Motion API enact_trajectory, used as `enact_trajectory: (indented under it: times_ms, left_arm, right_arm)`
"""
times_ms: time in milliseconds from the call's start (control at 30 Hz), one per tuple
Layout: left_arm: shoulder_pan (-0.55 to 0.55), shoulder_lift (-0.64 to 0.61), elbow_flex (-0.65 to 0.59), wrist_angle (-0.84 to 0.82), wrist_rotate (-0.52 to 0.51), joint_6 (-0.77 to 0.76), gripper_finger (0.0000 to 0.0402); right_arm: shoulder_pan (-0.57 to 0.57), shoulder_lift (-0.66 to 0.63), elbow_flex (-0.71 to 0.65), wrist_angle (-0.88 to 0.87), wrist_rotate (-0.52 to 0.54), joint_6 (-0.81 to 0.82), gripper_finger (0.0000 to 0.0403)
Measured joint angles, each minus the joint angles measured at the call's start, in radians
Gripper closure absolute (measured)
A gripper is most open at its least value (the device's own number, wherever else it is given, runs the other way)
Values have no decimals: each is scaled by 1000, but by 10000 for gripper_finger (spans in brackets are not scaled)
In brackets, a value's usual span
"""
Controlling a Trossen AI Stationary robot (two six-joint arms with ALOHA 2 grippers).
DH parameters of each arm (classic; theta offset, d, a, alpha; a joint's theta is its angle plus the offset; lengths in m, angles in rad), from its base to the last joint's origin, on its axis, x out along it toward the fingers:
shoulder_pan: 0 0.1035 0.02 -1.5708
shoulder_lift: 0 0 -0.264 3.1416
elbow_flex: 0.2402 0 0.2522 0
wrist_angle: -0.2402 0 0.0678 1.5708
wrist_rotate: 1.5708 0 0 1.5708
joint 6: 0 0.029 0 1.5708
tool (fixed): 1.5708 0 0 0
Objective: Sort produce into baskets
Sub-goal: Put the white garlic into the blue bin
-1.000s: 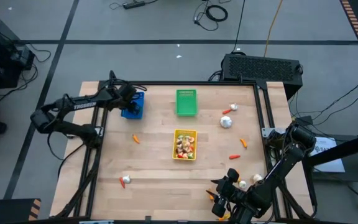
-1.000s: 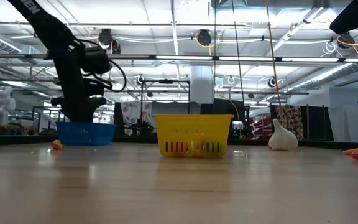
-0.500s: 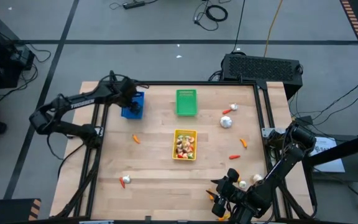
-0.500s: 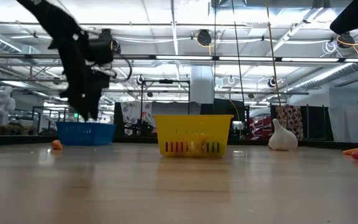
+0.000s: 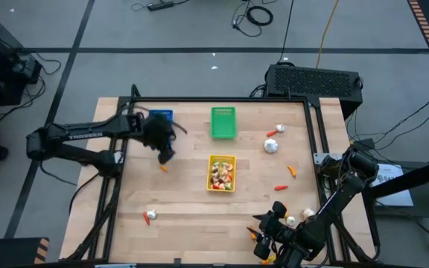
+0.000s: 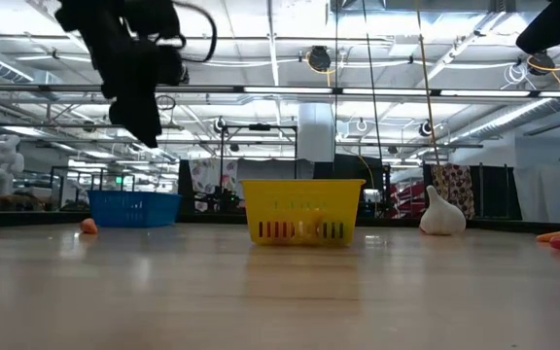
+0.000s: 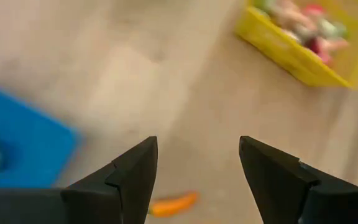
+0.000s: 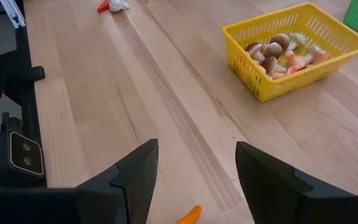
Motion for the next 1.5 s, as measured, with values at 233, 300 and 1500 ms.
enact_trajectory:
  times_ms: [233,300,1500]
  left_arm:
    - [-245,33,0,229,-50,-79,168]
    - [-301,64,0,311,-71,-79,168]
    - [-630,437,-1,864,-166,237,169]
  right_arm:
    - [0,0,0,-1,2,1,198]
    - [-1,0,0,2,2,2,198]
    - [-58,10,1,-532,-892,678,237]
